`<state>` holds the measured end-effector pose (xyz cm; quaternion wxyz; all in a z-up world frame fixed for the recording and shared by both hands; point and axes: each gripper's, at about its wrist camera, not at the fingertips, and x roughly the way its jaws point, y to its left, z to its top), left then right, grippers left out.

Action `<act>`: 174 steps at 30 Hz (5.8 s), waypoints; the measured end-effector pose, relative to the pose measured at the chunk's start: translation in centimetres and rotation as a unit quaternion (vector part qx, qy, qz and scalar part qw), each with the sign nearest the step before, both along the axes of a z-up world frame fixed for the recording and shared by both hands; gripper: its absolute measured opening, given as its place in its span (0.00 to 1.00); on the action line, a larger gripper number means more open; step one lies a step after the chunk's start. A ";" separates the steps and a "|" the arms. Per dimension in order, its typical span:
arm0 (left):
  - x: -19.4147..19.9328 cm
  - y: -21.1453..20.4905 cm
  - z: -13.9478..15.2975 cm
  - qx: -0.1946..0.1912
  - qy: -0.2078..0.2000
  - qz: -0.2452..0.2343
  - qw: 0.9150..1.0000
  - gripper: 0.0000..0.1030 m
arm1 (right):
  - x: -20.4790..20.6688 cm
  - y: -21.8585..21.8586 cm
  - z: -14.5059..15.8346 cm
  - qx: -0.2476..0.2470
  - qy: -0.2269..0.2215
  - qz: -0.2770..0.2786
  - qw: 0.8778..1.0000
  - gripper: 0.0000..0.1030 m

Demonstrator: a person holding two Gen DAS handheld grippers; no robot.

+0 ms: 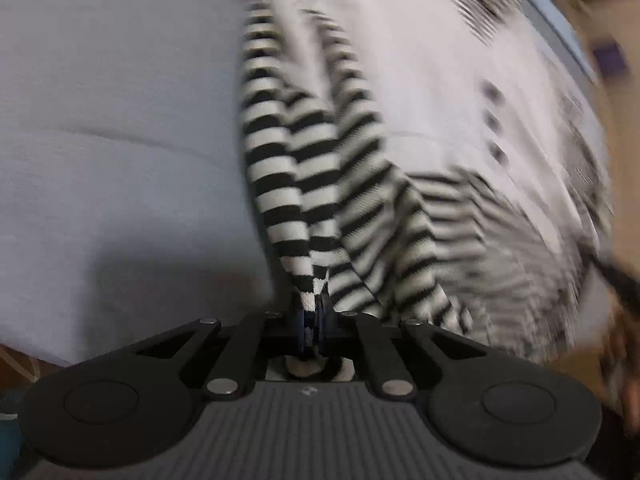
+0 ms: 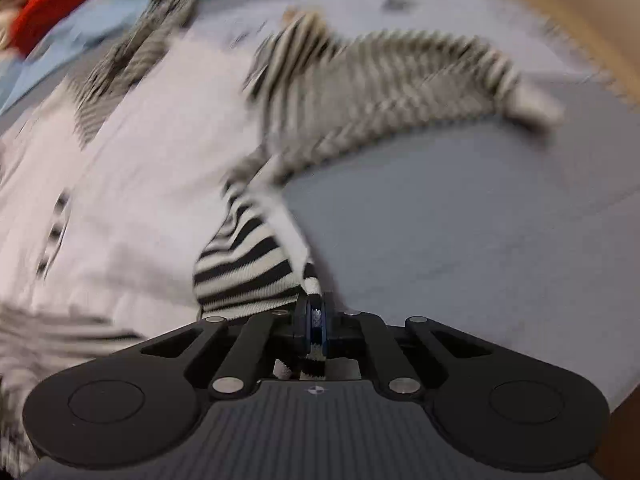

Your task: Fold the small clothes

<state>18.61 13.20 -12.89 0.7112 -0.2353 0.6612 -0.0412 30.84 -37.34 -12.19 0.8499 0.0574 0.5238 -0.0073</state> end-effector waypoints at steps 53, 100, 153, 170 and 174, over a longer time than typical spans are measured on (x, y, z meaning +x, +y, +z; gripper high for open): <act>1.8 -8.4 5.4 0.105 -0.162 -0.122 0.974 0.43 | -9.1 8.1 5.2 0.049 -0.067 0.328 0.941 0.39; 2.6 -12.0 0.4 0.149 -0.083 -0.218 0.961 0.53 | -10.9 16.4 -0.5 -0.003 0.046 0.492 0.869 0.45; 13.9 27.9 1.5 0.212 -0.256 0.385 0.861 0.04 | 0.4 14.7 3.1 0.010 -0.120 0.223 0.967 0.28; 15.5 -13.1 8.7 0.066 -0.364 -0.105 0.923 0.29 | 1.1 12.6 3.3 0.027 -0.101 0.144 0.984 0.28; 14.6 -11.7 11.5 0.063 -0.352 -0.070 0.931 0.30 | 1.2 11.8 3.4 0.039 -0.094 0.126 0.987 0.28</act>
